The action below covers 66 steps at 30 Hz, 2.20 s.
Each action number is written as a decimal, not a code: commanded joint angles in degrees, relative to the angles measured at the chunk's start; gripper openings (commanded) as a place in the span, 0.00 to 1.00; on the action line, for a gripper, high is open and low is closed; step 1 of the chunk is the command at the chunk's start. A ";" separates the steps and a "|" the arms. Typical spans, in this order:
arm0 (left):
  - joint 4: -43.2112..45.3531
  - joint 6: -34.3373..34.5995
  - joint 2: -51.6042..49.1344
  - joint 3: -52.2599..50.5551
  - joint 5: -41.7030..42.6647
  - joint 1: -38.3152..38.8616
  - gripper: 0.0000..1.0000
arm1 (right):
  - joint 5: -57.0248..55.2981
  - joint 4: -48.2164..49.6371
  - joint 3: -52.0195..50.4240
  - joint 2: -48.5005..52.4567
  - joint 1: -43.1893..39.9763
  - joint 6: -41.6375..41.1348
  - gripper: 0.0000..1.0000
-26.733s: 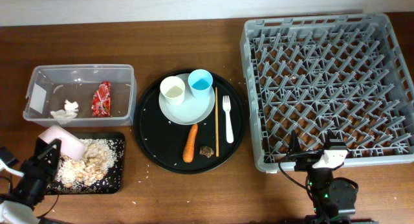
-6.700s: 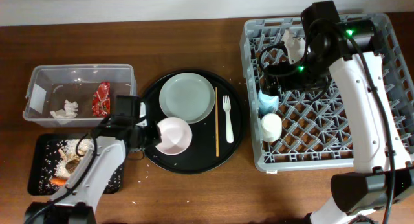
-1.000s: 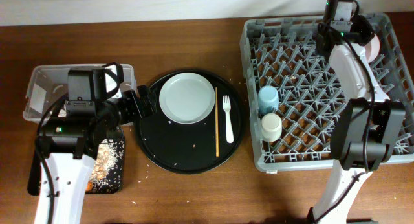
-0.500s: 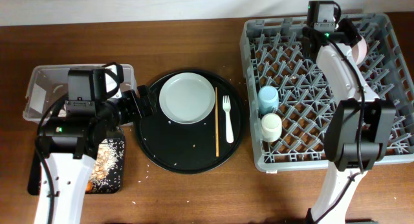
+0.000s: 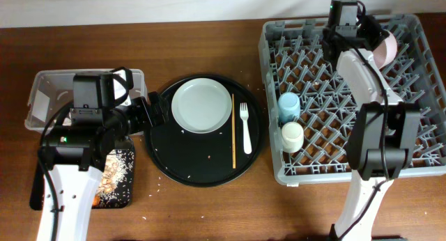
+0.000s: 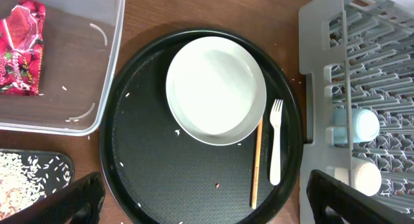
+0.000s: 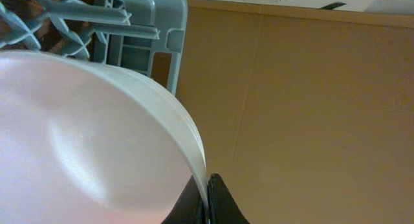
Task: Sort waste into correct bins and load items into the dishwasher rack
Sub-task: 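Carry the pink bowl with the right gripper and stand it in the rack, then grasp the edge of the grey plate with the right gripper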
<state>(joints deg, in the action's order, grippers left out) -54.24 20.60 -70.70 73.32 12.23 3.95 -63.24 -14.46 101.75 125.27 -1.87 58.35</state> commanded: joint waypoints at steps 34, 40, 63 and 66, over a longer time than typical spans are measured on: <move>0.07 -0.50 0.55 1.09 0.46 -0.33 0.99 | 91.54 -33.18 -0.87 -11.56 -25.05 -51.56 0.04; 0.07 -0.50 0.55 1.09 0.46 -0.33 0.99 | 93.26 -36.92 -0.81 -11.34 -10.93 -50.10 0.04; 0.07 -0.50 0.55 1.09 0.46 -0.33 0.99 | 66.60 -20.59 -0.94 3.08 29.51 -50.31 0.64; 0.07 -0.50 0.55 1.09 0.46 -0.33 0.99 | 66.64 -20.20 -0.96 5.95 29.53 -50.31 0.54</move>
<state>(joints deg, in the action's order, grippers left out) -54.24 20.60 -70.70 73.52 12.25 3.95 4.27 -35.00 101.01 129.23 27.83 7.90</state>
